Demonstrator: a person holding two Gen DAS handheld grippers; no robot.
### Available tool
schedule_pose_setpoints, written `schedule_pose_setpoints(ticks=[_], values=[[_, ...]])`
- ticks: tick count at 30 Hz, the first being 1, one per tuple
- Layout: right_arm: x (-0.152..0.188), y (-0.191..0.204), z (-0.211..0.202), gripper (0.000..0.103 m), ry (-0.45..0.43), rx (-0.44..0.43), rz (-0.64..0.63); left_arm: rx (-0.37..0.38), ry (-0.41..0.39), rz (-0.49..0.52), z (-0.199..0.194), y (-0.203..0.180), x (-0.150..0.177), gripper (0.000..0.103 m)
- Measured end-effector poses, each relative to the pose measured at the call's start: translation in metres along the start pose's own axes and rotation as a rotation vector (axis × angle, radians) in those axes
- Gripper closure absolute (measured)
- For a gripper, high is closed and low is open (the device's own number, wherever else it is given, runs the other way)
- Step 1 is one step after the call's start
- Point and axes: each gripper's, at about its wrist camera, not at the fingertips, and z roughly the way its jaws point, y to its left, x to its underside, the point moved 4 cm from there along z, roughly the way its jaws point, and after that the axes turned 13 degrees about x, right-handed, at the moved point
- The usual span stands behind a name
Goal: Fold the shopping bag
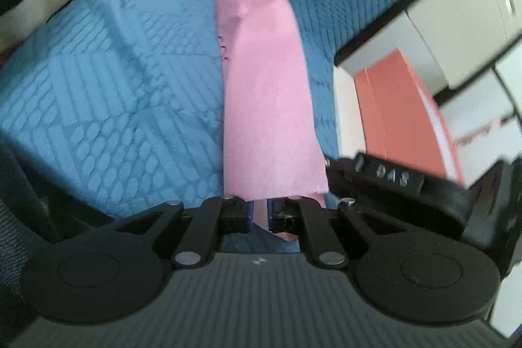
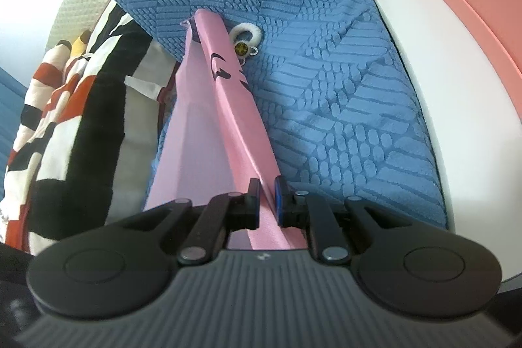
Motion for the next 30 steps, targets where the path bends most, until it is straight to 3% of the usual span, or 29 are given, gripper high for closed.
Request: schedule_pose_setpoints(ticks=[6,16,22,30], values=[[0.001,-0.002,-0.003,0.091,-0.004,0.003,0.021,-0.016,-0.087,0.025,-0.020,-0.007,-0.005,0.093],[0.019,0.018,-0.014,0.096,-0.003,-0.014,-0.051,-0.161,-0.215,0.054,-0.028,-0.021,-0.010,0.093],[0.028,0.023,-0.020,0.097,0.006,-0.006,-0.064,-0.149,-0.171,0.045,-0.012,-0.027,-0.019,0.092],[0.032,0.017,-0.014,0.097,0.031,0.033,-0.061,-0.263,-0.249,-0.008,-0.012,0.010,-0.045,0.092]])
